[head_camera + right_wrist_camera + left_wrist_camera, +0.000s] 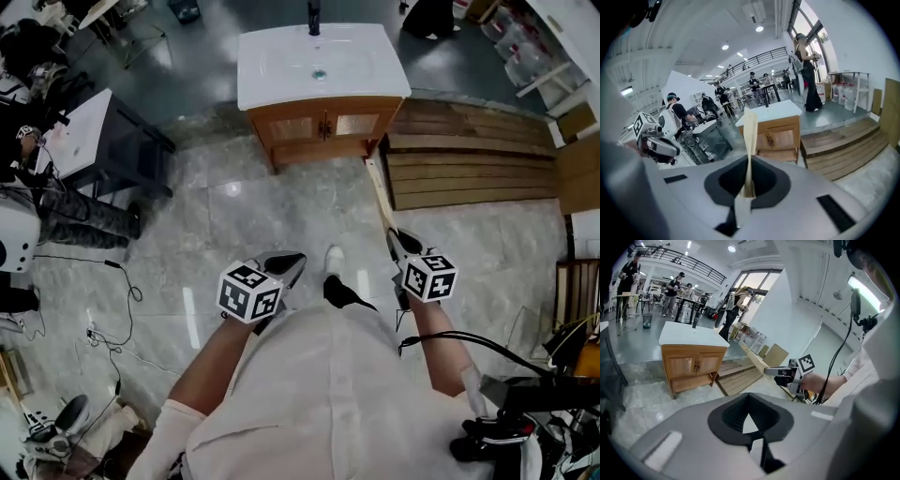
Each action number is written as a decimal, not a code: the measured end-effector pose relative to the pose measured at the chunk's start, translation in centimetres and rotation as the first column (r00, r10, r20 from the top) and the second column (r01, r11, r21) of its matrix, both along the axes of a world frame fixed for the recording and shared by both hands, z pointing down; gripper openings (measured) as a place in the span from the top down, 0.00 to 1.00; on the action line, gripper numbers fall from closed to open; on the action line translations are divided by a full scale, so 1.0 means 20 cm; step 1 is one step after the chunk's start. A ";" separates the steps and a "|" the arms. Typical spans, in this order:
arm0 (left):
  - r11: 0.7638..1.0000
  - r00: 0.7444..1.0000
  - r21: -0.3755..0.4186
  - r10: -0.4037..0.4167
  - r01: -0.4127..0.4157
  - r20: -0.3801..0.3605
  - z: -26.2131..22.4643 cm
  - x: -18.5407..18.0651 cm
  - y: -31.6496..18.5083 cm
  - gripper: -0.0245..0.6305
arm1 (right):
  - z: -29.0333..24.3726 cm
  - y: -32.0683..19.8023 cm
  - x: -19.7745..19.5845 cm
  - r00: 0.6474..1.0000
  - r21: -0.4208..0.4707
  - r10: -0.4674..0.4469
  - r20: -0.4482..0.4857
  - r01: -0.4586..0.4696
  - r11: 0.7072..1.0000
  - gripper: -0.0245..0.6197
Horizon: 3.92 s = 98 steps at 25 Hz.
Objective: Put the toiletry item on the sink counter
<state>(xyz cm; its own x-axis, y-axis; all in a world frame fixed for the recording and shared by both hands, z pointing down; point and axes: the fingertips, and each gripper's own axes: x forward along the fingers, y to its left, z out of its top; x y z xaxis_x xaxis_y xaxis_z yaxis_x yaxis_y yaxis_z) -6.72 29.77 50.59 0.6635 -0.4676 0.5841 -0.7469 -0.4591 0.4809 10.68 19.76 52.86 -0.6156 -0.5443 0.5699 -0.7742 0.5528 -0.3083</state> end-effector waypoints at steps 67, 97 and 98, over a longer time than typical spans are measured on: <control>1.000 0.993 -0.027 0.009 -0.006 0.121 -0.07 -0.38 -2.75 0.95 | 0.62 -3.38 -0.07 0.933 0.013 0.207 -0.295 -0.212 0.977 0.95; 0.999 0.992 -0.039 -0.006 0.010 0.123 -0.06 -0.27 -2.80 0.95 | 0.59 -3.35 -0.10 0.969 -0.009 0.103 -0.224 -0.108 0.994 0.64; 0.999 0.992 -0.041 -0.004 0.010 0.123 -0.06 -0.26 -2.81 0.95 | 0.58 -3.34 -0.10 0.970 -0.012 0.098 -0.222 -0.103 0.995 0.64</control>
